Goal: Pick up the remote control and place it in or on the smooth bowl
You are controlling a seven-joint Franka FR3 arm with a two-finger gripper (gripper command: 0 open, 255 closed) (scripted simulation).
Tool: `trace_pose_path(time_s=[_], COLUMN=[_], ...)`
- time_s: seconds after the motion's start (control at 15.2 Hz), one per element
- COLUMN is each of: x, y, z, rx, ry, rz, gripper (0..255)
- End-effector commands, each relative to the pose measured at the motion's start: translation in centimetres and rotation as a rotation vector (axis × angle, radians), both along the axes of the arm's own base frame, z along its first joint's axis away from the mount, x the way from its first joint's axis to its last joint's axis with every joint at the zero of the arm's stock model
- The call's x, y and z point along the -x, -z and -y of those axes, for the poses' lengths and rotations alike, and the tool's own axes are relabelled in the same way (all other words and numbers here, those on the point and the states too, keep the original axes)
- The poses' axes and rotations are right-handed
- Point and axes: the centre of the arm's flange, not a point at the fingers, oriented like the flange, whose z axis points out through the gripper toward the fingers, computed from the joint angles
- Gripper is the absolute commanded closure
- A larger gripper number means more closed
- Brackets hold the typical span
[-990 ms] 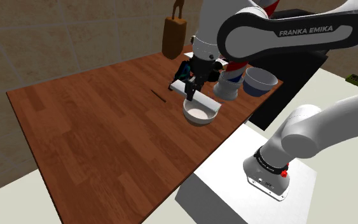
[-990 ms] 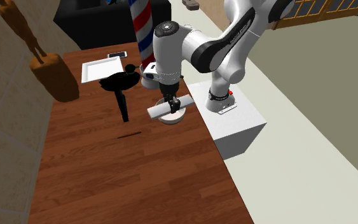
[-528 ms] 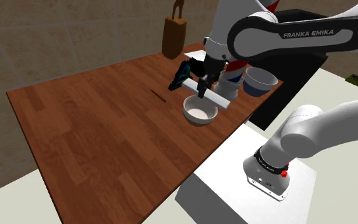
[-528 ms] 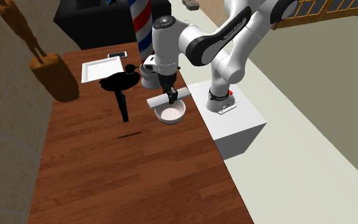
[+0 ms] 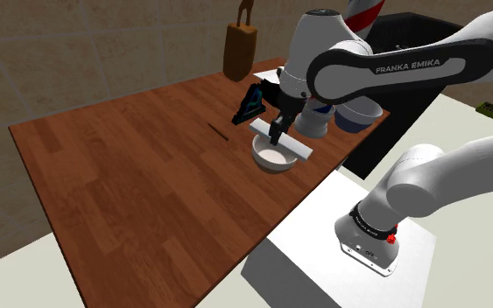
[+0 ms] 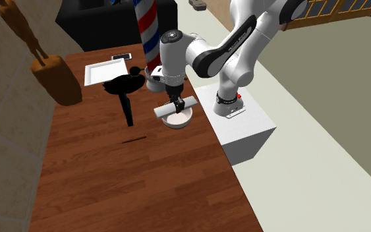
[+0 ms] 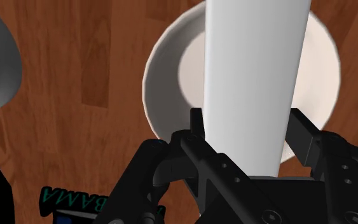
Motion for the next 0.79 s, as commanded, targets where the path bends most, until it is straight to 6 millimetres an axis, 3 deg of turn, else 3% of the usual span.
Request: trace_pose_path(time_s=[0.0,0.13,0.66,0.73], x=[-0.2,-0.2,-0.2,-0.2], y=[1.1,2.3,2.3,2.3], z=[-0.1,-0.1,-0.1,-0.1], rx=[0.0,0.0,0.0,0.0], ry=[0.0,0.0,0.0,0.0], rz=[0.001,0.001,0.001,0.001], gripper=[255,255,255,0])
